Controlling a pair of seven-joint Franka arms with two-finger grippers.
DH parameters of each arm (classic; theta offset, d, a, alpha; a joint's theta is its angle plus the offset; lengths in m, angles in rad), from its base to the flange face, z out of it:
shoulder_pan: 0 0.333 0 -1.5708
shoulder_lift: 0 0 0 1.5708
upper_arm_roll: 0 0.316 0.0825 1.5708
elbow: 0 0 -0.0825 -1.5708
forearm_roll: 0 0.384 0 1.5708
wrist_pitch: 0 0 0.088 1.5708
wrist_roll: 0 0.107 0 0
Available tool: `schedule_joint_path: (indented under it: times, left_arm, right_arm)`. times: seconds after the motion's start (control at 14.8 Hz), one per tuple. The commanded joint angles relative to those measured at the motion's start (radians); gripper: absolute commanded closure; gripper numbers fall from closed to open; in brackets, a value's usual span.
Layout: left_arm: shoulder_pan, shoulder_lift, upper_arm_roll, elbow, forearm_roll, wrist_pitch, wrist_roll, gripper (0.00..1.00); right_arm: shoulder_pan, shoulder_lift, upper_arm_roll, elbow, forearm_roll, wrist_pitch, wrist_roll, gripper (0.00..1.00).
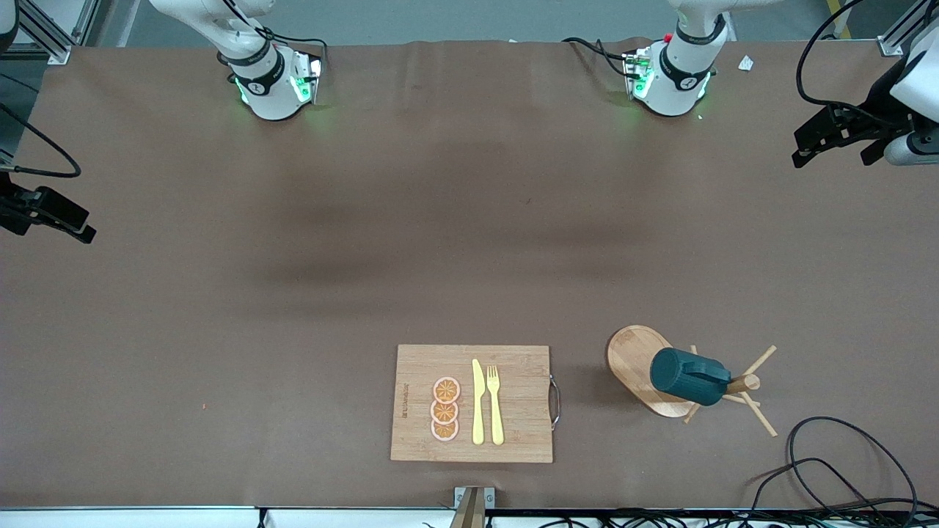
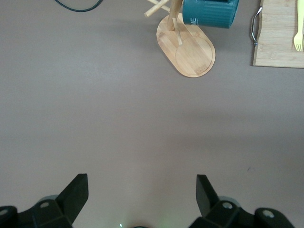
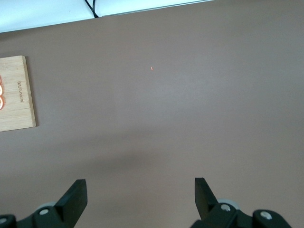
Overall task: Transfer cup from left to right arm and place
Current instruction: 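Reach the left gripper toward the teal mug on the wooden stand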
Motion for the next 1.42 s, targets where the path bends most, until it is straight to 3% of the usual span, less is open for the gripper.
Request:
schedule_joint_path:
  times: [0.0,0.2,0.34,0.74,1.02,1.35]
  left_arm:
    - [0.002,0.012,-0.005,0.021,0.014,-0.013,0.011,0.0]
    - [0.005,0.024,-0.005,0.044,0.015,-0.013,0.013,0.0]
    - [0.008,0.1,-0.004,0.117,0.015,-0.013,0.019,0.0]
    - [0.0,0.239,-0.004,0.192,-0.038,0.024,-0.085,0.0]
    - [-0.001,0.331,-0.005,0.217,-0.041,0.163,-0.255,0.0]
    - [-0.011,0.441,-0.007,0.217,-0.141,0.372,-0.597,0.0]
  right_arm:
    - [-0.013,-0.016,0.008,-0.023,0.01,0.011,-0.015,0.0]
    - [-0.015,-0.016,0.008,-0.023,0.01,0.011,-0.015,0.0]
    - [-0.015,-0.016,0.008,-0.021,0.01,0.011,-0.015,0.0]
    - [-0.013,-0.016,0.008,-0.023,0.01,0.011,-0.017,0.0]
    - [-0.015,-0.016,0.008,-0.023,0.01,0.011,-0.017,0.0]
    - [-0.015,-0.016,0.008,-0.021,0.01,0.011,-0.017,0.0]
